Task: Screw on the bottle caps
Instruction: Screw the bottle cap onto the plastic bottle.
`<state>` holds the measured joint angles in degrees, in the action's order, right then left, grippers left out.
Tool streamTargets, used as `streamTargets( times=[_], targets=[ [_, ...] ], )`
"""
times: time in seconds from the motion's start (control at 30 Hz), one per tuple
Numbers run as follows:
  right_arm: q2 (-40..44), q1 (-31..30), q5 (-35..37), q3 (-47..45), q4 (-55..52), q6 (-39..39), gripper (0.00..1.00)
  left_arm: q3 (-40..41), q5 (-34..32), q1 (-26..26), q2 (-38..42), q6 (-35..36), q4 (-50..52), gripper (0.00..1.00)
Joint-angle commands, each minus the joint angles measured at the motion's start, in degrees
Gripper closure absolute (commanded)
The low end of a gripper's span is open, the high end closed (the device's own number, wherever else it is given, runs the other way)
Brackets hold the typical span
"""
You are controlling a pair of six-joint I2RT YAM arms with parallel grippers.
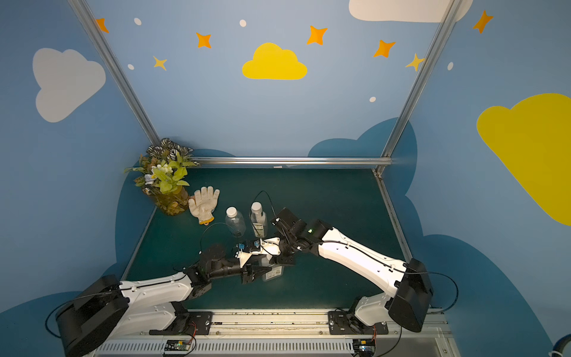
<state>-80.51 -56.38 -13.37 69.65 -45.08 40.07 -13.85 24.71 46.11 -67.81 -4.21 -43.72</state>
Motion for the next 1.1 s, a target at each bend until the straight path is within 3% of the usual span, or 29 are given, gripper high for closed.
streamTargets(
  times=[0.0,0.27,0.43,0.57,0.67,0.8,1.07],
  targets=[
    [-3.1,-0.2,1.6,1.3,-4.7,-0.6,0.55,0.3,0.1,0.3,0.4,1.8,1.6,0.97],
    [-4.2,-2.3,3.7,1.2,-5.9,-6.4,0.71,0.4,-0.6,0.3,0.7,1.7,1.7,0.97],
    [-3.5,-4.5,7.3,0.9,-6.2,-15.3,0.79,0.7,-1.7,0.3,1.3,1.7,1.9,0.97],
    [-2.5,-5.3,9.1,0.8,-5.9,-25.5,0.79,0.9,-2.5,0.3,1.8,1.7,1.9,0.97],
    [-1.1,-5.2,9.1,1.3,-5.4,-28.1,0.59,1.0,-2.6,0.3,2.1,1.7,1.8,0.97],
    [3.2,-4.5,10.1,2.4,-4.2,-24.2,0.36,1.0,-2.0,0.3,2.4,1.9,1.9,0.97],
    [3.3,-2.3,6.3,2.7,-4.4,-14.5,0.23,1.1,-1.0,0.2,2.5,2.2,1.5,0.97]
  ],
)
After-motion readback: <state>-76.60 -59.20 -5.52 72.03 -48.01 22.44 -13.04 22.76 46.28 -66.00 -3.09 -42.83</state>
